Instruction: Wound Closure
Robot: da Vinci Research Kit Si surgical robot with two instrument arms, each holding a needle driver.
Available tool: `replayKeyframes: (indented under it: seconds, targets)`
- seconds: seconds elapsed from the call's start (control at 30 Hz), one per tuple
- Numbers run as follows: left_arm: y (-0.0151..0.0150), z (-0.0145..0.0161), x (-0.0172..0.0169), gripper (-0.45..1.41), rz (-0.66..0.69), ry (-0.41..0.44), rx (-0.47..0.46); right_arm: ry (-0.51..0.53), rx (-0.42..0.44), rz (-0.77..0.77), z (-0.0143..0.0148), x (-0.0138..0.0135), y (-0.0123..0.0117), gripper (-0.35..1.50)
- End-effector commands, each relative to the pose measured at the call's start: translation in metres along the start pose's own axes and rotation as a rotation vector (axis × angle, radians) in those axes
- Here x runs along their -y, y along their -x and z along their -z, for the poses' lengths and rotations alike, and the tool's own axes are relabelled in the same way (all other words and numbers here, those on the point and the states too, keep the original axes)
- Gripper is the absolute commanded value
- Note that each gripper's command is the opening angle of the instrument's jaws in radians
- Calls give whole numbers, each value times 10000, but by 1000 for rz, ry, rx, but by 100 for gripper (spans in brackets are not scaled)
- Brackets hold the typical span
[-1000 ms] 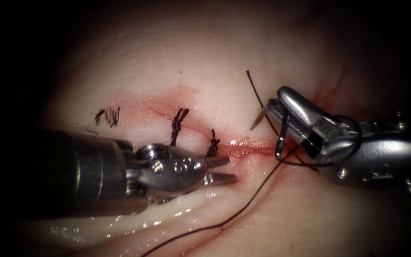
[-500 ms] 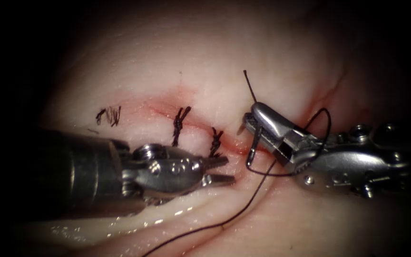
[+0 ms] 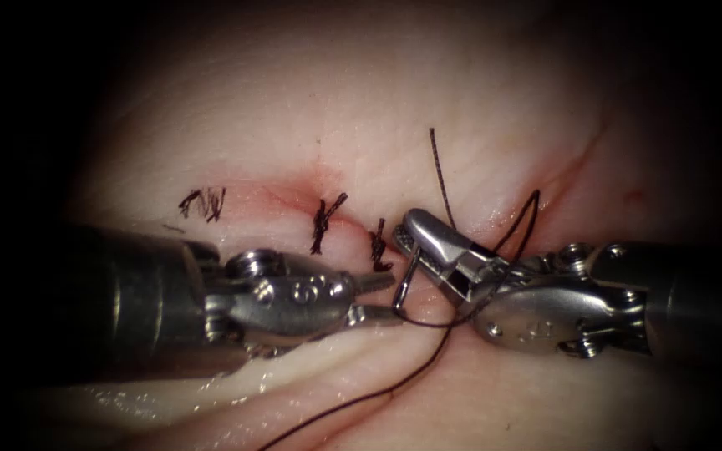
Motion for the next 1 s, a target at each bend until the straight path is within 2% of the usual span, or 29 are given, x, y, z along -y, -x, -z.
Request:
replayKeyframes:
  seconds: [0.03, 0.23, 0.47, 0.7, 1.0]
  targets:
    - [-2, -7, 0, 27, -1, 0, -1, -5, 4, -7, -7, 9, 0, -35]
    - [-2, -7, 1, 27, -1, -2, 0, -48, 22, -65, -7, 30, 7, -35]
    - [-2, -7, 1, 27, -1, -2, 0, -63, 30, -97, -7, 31, 11, -35]
    - [-2, -7, 1, 27, -1, -2, 0, -115, 48, -142, -13, 47, 17, -35]
    - [-1, -6, 1, 27, -2, -2, 0, -139, 55, -162, -13, 52, 19, -35]
